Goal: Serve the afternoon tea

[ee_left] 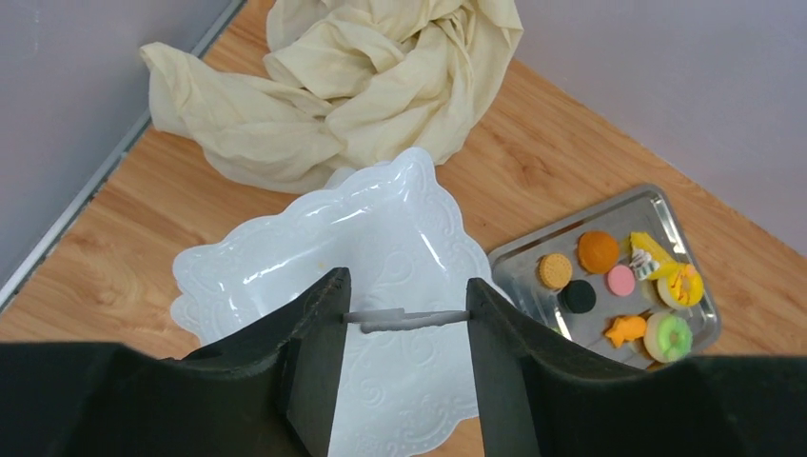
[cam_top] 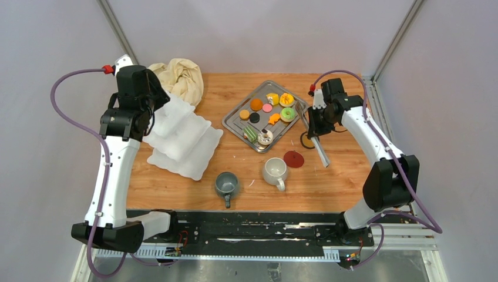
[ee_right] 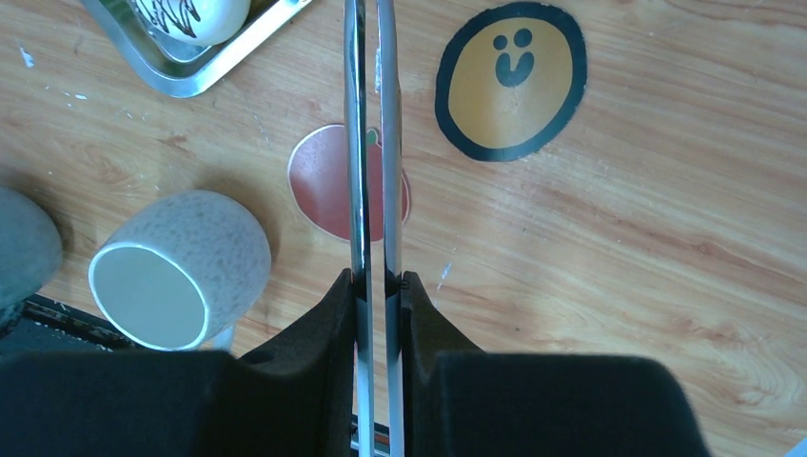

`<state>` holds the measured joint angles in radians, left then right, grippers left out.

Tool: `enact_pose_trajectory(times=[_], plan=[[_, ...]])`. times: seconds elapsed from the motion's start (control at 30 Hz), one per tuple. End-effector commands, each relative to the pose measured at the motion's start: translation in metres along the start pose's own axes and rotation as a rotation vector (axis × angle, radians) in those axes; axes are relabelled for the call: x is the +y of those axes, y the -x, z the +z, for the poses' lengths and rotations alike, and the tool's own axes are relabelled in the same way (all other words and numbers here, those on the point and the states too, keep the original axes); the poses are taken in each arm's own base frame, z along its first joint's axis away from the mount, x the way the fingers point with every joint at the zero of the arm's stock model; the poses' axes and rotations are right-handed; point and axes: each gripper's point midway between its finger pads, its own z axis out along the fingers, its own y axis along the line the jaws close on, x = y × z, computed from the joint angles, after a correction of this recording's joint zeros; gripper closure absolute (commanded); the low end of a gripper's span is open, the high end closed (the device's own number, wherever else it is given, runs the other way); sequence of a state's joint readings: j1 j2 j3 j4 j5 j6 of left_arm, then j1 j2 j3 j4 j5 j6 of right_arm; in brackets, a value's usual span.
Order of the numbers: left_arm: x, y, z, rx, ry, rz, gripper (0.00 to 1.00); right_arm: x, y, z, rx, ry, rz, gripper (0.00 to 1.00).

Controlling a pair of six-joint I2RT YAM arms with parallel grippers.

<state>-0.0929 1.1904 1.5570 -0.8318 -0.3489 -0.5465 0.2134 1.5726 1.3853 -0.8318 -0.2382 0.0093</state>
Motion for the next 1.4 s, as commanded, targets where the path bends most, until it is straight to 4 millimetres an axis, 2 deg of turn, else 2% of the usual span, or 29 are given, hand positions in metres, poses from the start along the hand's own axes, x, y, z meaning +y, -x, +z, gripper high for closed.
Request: enact_pose_trajectory(times=[0.0,0.17,0.37,0.6,0.73,0.83,0.97,1.07,1.2,1.37], plan=[[-0.011,0.028,-0.004,-0.112,-0.051,-0.076,0.45,-0.002,-0.006,0.005,0.033,-0.036,-0.019,0.85],[-0.016,0.019,0.002,-0.086,-0.074,-0.08,0.36,-0.005,-0.01,0.014,0.075,-0.045,-0.015,0.81],[-0.021,0.018,-0.002,-0.08,-0.116,-0.053,0.29,-0.006,-0.009,0.019,0.087,-0.052,-0.014,0.77],[-0.025,0.028,-0.016,-0.102,-0.158,-0.007,0.18,-0.007,-0.004,0.023,0.089,-0.052,-0.011,0.73],[-0.029,0.042,-0.028,-0.143,-0.19,0.05,0.14,-0.007,0.0,0.025,0.09,-0.05,-0.015,0.71],[-0.019,0.051,-0.036,-0.165,-0.151,0.104,0.1,-0.006,0.002,0.026,0.095,-0.049,-0.017,0.69],[-0.014,0.052,-0.046,-0.163,-0.145,0.146,0.08,-0.005,0.002,0.029,0.106,-0.05,-0.023,0.68],[-0.028,0.045,-0.056,-0.146,-0.25,0.153,0.08,-0.006,0.002,0.029,0.113,-0.057,-0.026,0.66],[-0.062,0.032,-0.076,-0.112,-0.486,0.16,0.08,-0.009,0.0,0.031,0.121,-0.071,-0.029,0.63],[-0.071,0.024,-0.082,-0.094,-0.547,0.174,0.07,-0.009,0.007,0.037,0.13,-0.066,-0.031,0.61]])
